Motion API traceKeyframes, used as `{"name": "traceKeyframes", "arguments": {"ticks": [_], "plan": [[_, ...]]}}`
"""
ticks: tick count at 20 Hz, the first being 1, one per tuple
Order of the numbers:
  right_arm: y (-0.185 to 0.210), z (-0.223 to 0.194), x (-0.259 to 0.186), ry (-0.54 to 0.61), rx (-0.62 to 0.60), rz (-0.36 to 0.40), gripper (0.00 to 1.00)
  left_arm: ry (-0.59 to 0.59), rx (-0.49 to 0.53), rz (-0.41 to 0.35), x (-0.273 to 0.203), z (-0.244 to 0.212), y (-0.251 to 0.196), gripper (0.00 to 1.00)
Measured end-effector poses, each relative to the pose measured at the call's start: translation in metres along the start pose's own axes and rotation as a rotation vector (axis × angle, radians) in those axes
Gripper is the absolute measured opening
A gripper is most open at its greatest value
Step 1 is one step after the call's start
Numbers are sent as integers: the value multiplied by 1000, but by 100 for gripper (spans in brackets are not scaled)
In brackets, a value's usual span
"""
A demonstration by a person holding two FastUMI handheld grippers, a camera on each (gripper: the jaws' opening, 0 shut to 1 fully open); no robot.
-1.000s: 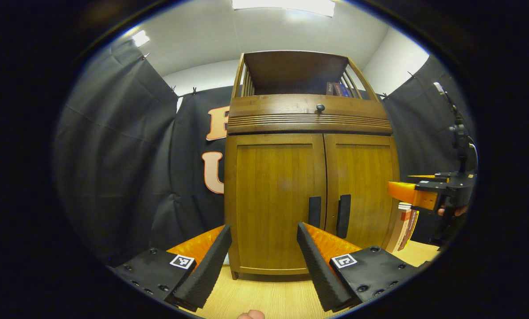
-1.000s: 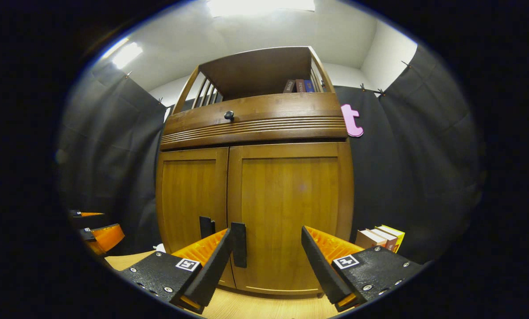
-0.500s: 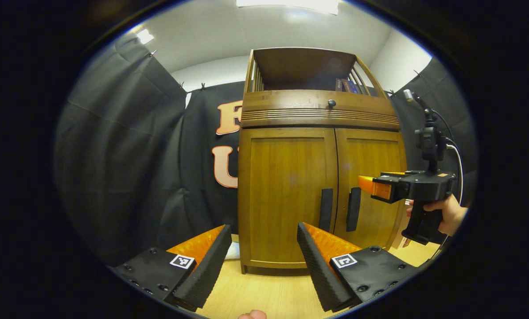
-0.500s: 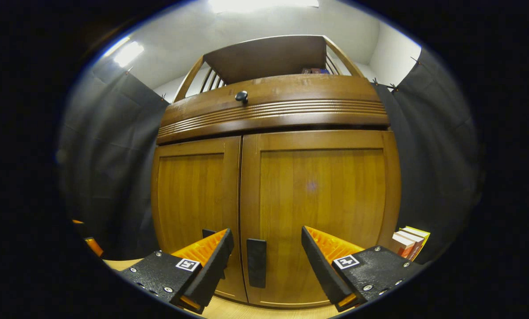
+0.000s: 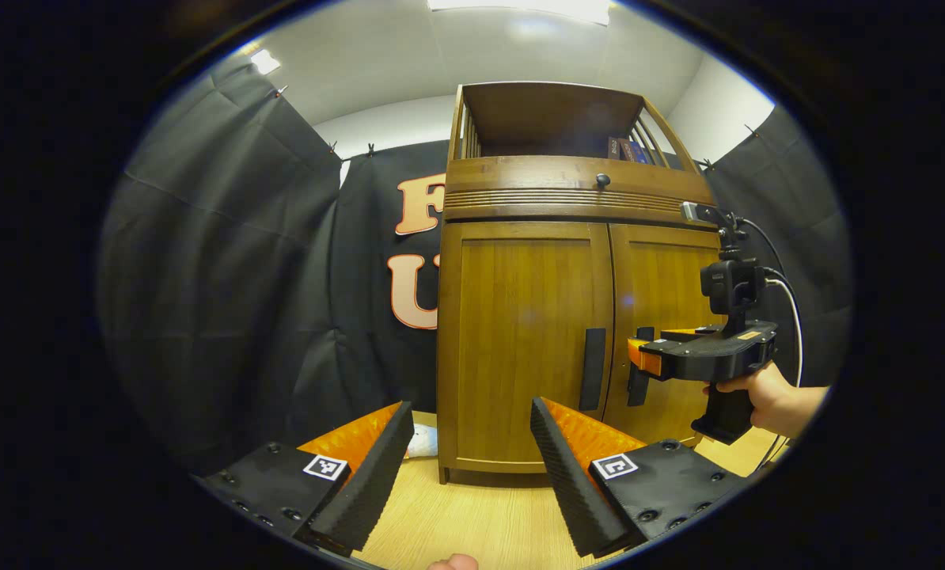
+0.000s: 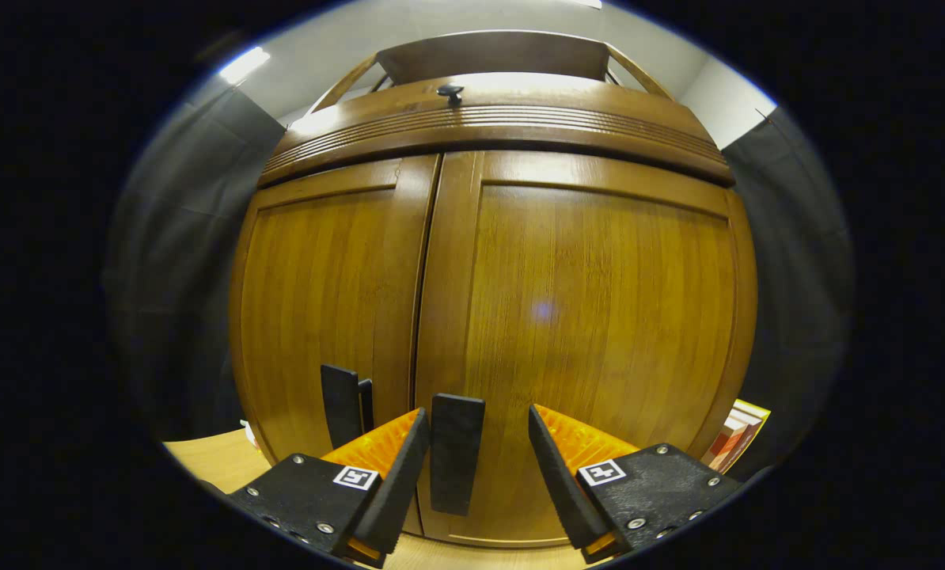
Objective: Open the right door of the double-door shoe cabinet with the right hand, and open the left door with the left hand.
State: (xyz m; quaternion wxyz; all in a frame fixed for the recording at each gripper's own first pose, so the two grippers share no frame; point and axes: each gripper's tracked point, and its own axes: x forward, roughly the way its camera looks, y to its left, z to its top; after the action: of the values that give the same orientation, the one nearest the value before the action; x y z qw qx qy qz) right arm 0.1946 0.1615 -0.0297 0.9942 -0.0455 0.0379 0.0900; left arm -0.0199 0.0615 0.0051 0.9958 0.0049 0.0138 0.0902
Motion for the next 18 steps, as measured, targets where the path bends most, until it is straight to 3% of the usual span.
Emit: {"name": "traceKeyframes", "arguments": {"ticks": [1, 2, 3, 4, 5, 6, 8, 18], "plan": [[1, -2, 2, 6, 19, 2, 65, 2, 1, 1, 1, -2, 2, 94], [2, -3, 5, 8, 32, 0, 72, 4, 1, 1, 2, -3, 3, 94], [2, -4, 7, 8, 40, -4, 67, 6, 2, 1, 4, -4, 3, 94], [3, -4, 8, 8, 46, -6, 55, 10, 3, 2, 5, -6, 4, 94], [6, -5, 9, 11, 57, -8, 58, 13, 3, 2, 6, -5, 4, 94], [9, -6, 10, 12, 70, -16, 46, 14, 3, 4, 8, -5, 5, 94], [7, -8, 11, -1, 74, -48, 36, 16, 4, 6, 9, -7, 8, 97], [10, -19, 13, 9, 37, -58, 31, 1, 32, 19, 16, -1, 17, 96]]}}
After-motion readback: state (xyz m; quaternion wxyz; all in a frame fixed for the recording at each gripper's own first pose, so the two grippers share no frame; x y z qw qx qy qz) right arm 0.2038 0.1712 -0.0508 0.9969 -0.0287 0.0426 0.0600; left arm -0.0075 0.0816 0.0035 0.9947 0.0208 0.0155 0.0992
